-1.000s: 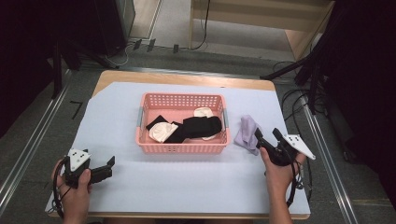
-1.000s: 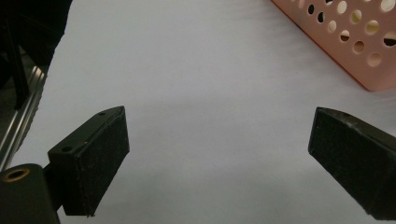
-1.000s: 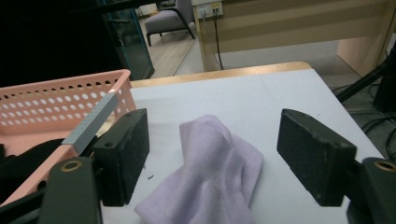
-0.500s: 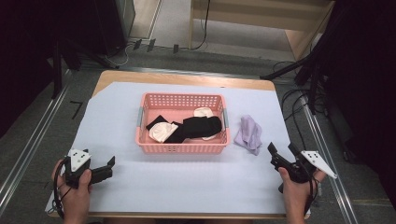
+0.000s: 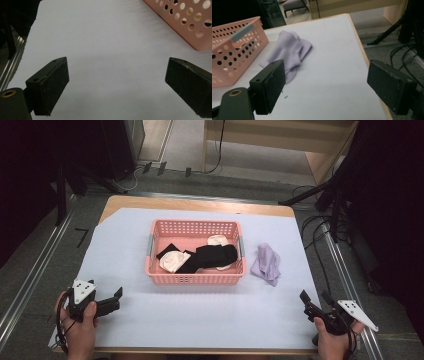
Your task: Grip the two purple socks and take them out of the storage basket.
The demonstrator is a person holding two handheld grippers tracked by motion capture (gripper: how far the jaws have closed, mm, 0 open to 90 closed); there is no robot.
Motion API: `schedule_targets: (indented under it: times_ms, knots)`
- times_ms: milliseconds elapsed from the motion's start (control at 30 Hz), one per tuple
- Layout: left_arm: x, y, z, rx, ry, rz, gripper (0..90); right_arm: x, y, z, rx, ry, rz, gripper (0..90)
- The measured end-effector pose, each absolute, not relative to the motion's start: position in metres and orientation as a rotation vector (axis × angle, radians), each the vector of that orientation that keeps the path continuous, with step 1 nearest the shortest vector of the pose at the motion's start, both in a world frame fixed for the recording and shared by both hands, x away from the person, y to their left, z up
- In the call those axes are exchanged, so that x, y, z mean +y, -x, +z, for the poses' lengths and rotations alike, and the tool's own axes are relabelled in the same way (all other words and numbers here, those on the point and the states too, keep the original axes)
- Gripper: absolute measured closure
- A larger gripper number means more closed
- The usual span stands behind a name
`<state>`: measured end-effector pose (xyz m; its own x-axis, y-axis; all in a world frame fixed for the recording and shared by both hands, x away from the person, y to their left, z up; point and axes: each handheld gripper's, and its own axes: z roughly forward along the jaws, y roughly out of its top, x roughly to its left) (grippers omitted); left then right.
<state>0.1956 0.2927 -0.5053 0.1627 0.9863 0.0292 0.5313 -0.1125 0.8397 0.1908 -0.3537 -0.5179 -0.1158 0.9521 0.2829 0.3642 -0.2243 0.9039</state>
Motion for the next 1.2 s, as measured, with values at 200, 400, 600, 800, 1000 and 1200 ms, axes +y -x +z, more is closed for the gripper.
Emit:
schedule_targets:
  times_ms: [200,400,600,800,1000,1200]
  knots:
    - [0.295,-0.195,-0.505,1.458,-1.733,0.828,6.0,-0.357,-0.182,-0.529,1.452,-1.623,1.351,16.9]
    - [0.294,-0.197,-0.505,1.471,-1.732,0.822,6.0,-0.356,-0.185,-0.531,1.489,-1.637,1.341,17.8]
    - [0.294,-0.197,-0.505,1.476,-1.734,0.82,6.0,-0.355,-0.187,-0.531,1.506,-1.661,1.327,17.2]
    - [0.293,-0.197,-0.506,1.475,-1.728,0.835,6.0,-0.354,-0.188,-0.531,1.512,-1.663,1.314,17.2]
    - [0.294,-0.196,-0.505,1.47,-1.728,0.83,6.0,-0.354,-0.188,-0.531,1.519,-1.664,1.31,16.9]
    - [0.294,-0.196,-0.505,1.47,-1.731,0.828,6.0,-0.353,-0.188,-0.531,1.514,-1.667,1.295,16.9]
